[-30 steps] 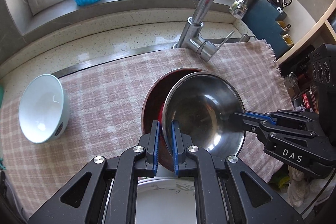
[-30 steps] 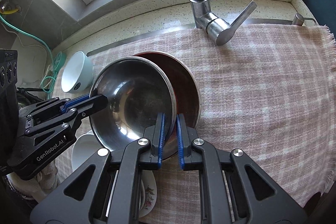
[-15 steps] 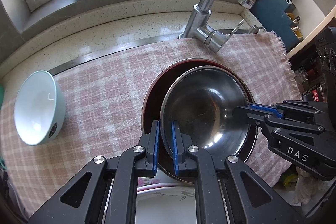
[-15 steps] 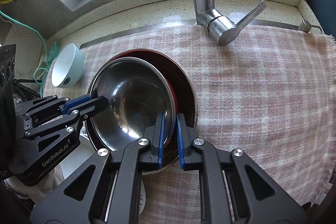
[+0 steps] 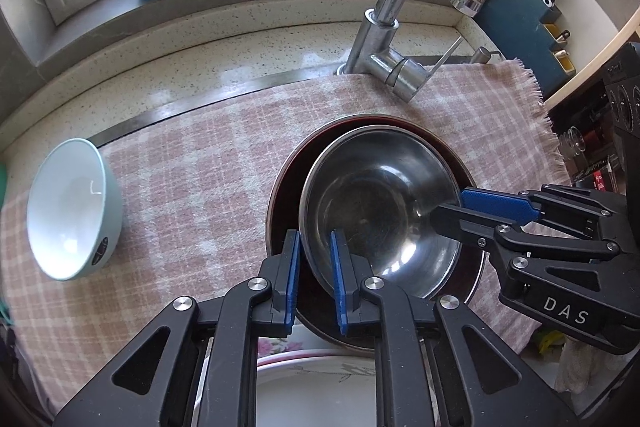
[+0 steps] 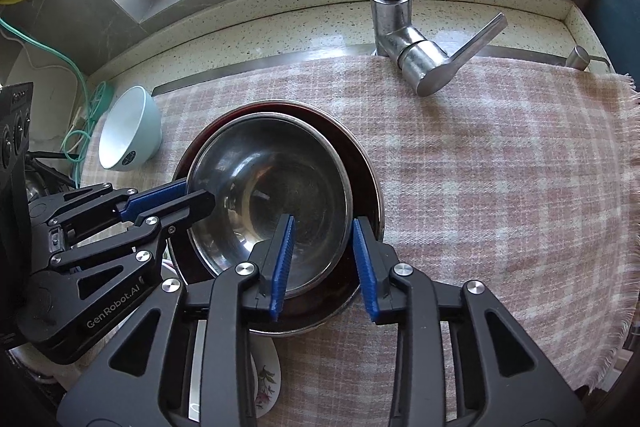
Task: Organize plates and bowls
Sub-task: 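Lower the red-bottomed bowl into the steel bowl and open the right gripper, then move the right gripper to the pale blue ceramic bowl, then close the right gripper on the rim of the pale blue bowl, then lift the pale blue bowl and carry it over the nested steel bowls, then lower the pale blue bowl into the steel bowls and open the right gripper, then close the right gripper on the rims of the nested bowl stack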
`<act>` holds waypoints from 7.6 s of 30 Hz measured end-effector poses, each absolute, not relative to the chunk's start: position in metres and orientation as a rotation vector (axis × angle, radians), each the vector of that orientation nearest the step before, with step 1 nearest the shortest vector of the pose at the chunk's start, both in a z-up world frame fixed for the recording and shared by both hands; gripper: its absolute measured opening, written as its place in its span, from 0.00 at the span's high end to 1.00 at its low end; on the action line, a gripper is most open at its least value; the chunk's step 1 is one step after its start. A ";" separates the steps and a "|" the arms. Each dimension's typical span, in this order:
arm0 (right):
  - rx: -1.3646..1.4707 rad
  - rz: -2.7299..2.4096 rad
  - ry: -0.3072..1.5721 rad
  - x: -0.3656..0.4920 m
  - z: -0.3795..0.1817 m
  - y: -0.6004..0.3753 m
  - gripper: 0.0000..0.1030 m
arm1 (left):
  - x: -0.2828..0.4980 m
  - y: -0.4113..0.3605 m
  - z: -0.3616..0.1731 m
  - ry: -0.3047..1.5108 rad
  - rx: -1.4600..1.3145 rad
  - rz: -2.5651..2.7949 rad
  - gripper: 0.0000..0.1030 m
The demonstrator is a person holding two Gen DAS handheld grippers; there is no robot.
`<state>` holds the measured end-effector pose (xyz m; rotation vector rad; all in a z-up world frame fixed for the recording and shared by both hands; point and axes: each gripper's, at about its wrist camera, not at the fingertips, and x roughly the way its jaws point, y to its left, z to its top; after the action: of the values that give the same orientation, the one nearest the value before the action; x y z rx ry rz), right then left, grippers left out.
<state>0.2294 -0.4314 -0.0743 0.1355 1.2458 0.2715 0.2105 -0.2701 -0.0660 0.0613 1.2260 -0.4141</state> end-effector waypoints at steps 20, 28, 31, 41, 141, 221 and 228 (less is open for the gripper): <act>0.137 0.228 1.147 0.206 -0.036 -0.435 0.58 | 0.198 -0.245 -0.035 1.156 -0.005 -0.436 0.83; 0.131 0.296 1.006 0.193 0.003 -0.409 0.41 | 0.181 -0.202 0.001 1.056 -0.052 -0.408 0.70; 0.091 0.327 0.945 0.189 0.012 -0.390 0.35 | 0.178 -0.178 0.003 1.045 -0.066 -0.377 0.69; 0.011 0.415 0.874 0.197 0.015 -0.322 0.35 | 0.184 -0.090 -0.012 1.066 -0.153 -0.209 0.69; 0.376 0.434 1.163 0.244 -0.005 -0.375 0.91 | 0.205 -0.142 0.007 1.123 -0.245 -0.434 0.90; 0.502 0.382 1.165 0.227 -0.077 -0.506 0.70 | 0.202 -0.203 -0.049 1.214 -0.302 -0.386 0.74; 0.511 0.400 1.176 0.231 -0.084 -0.501 0.78 | 0.206 -0.201 -0.058 1.235 -0.331 -0.379 0.77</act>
<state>0.2312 -0.5011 -0.0835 0.5110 1.1760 0.4002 0.2057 -0.2012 -0.0583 -0.3313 1.2350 -0.3791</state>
